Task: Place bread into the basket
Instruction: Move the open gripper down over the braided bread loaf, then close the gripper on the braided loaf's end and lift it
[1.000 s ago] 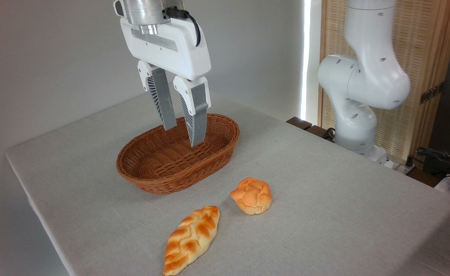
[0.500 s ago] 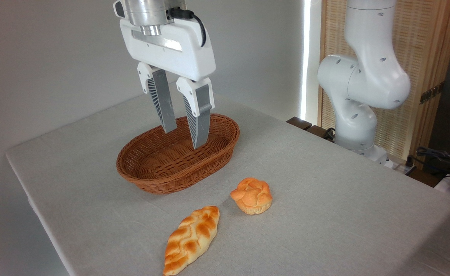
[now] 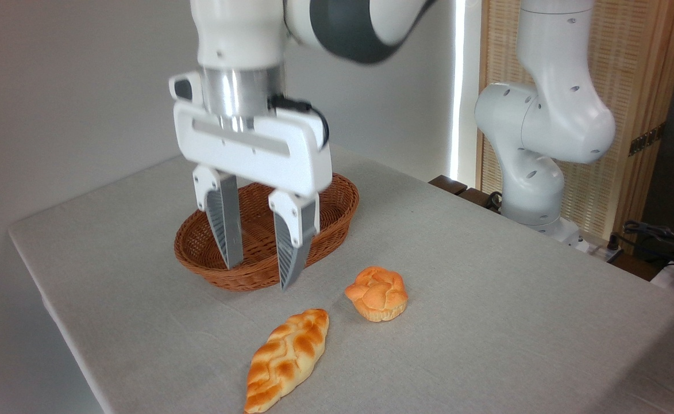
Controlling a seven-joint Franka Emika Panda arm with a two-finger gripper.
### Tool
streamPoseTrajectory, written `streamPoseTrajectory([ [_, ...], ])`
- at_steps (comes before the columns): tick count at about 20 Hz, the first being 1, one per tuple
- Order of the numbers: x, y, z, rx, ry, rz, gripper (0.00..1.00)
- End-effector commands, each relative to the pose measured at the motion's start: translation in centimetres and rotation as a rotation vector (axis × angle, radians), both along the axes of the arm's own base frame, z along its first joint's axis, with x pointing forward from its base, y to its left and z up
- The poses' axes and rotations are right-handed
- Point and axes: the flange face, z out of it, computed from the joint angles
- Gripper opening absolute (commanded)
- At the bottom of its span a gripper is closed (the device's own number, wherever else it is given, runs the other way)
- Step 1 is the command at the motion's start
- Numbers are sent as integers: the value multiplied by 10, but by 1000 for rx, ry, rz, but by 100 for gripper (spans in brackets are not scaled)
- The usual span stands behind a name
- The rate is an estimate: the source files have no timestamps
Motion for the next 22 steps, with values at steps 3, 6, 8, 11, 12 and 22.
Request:
streamPoseTrajectory([
  [3,-12,2,-54,33,-13,9,100],
  [6,-16,0,-91,74,-12,-21,100],
  [8,-16,0,-121,89,-28,-41,100],
  [11,-16,-1,-142,87,-2,-43,100],
  [12,-16,-2,-145,86,0,-44,100],
  [22,-14,0,-153,92,14,-62,49],
])
